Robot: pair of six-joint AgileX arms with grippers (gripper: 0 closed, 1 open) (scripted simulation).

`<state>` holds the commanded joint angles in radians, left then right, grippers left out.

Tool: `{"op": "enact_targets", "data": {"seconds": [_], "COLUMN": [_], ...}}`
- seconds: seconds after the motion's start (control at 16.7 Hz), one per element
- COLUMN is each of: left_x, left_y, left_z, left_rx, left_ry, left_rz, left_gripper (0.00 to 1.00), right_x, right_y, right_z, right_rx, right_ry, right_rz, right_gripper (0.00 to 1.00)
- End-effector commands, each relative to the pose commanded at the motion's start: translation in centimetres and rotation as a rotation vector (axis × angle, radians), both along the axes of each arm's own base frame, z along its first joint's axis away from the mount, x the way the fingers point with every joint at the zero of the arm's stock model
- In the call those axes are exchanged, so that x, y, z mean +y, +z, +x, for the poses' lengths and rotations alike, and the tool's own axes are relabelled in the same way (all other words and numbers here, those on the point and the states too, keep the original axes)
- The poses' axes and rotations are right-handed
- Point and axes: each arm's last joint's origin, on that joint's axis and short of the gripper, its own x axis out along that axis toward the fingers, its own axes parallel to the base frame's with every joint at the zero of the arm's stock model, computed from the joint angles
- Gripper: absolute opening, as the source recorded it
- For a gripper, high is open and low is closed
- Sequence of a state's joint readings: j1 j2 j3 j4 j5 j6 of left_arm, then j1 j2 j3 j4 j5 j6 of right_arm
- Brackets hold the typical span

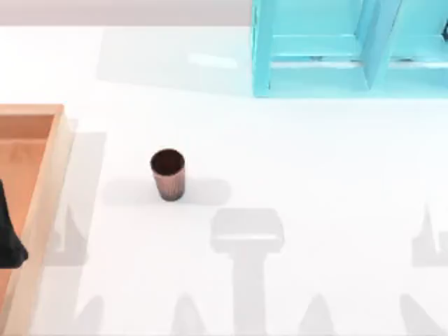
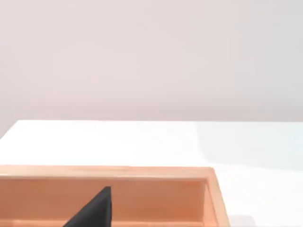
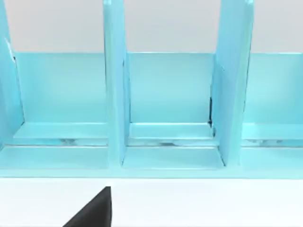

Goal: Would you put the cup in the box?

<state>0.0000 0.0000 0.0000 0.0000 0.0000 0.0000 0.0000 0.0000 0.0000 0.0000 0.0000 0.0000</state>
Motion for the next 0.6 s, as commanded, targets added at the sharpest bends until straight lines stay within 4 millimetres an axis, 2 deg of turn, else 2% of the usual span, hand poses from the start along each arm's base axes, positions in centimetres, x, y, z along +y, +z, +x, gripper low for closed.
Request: {"op": "enact_targets", "data": {"seconds": [0.18,0.3,0.42,0.6], "left_x": [-0.1,-0.3,-0.8,-1.8], "left_y": [0.2,1.1,2.8,6.6], "left_z": [0.0,0.0,0.1,0.9], "left_rx": [0.007,0.043,0.107,0.253], "left_ry": [-0.007,-0.038,-0.085,-0.171], "left_rz": [-0.001,-0.008,-0.021,-0.042], "left_gripper": [1.0,1.0,1.0,1.0], "right_x": [0.0,0.0,0.0,0.0], "right_y": [0.0,0.0,0.0,0.0], "right_z": [0.0,0.0,0.0,0.0], "right_rx": [0.0,0.0,0.0,0.0], "right_ry": [0.0,0.0,0.0,0.0], "right_rz": [0.0,0.0,0.0,0.0], "right_gripper": [1.0,1.0,1.0,1.0]}}
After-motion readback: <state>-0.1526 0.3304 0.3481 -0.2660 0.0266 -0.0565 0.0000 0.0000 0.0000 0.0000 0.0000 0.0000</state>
